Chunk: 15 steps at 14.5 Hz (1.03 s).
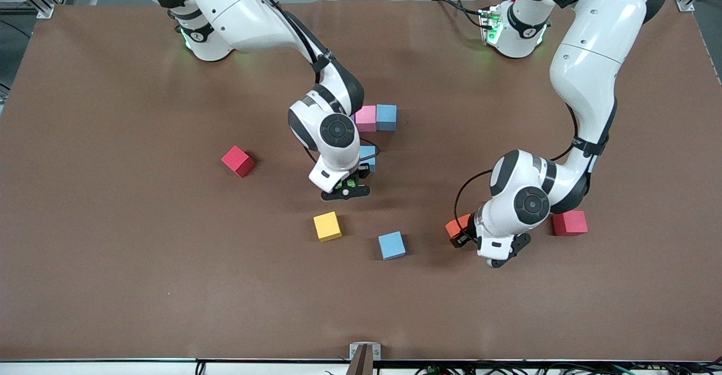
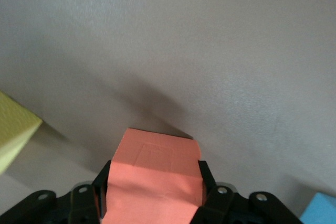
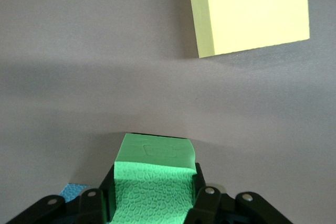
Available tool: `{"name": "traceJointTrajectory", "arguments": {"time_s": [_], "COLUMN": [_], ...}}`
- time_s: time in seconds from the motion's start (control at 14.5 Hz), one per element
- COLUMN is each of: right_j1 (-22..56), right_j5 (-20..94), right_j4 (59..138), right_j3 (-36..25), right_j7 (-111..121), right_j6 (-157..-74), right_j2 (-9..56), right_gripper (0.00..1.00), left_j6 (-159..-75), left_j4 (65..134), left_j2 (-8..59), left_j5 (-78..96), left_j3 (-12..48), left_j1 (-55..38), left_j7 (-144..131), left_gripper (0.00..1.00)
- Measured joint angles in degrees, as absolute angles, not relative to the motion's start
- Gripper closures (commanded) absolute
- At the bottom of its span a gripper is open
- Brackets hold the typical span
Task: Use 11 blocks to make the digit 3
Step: 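Lift the orange cube with the left gripper while the right gripper holds green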
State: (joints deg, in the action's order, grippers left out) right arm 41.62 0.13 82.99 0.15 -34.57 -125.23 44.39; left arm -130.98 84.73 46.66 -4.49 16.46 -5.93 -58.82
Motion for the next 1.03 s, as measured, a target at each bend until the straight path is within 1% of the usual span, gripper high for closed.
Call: {"name": "traceJointTrajectory", "arguments": {"time_s": [0.21, 0.48, 0.69, 1.03], "right_j1": [41.8, 41.9, 42.0, 42.1], "right_j5": [0.1, -1.2, -3.2, -3.6], "right_j4": [82.9, 82.9, 82.9, 82.9], "right_j3": [0.1, 0.1, 0.1, 0.1], "right_j7": [-34.6, -35.2, -36.2, -37.2], "right_j6": [-125.2, -125.2, -125.2, -125.2], "right_j2": [44.4, 44.4, 44.4, 44.4], "right_gripper": [1.00, 1.00, 1.00, 1.00], "left_j6": [-129.3, -121.3, -120.2, -117.1], "left_j4": [84.2, 84.6, 86.0, 87.3], "left_j2": [45.6, 41.5, 39.4, 39.2], "left_j5": [-4.0, -4.0, -3.8, -3.8], "left_j3": [18.1, 20.5, 21.8, 24.3], "left_j1": [-5.7, -5.9, -5.9, -5.9], "left_j7": [-68.6, -81.5, -93.3, -110.5], "left_gripper": [0.88, 0.89, 0.89, 0.87]}}
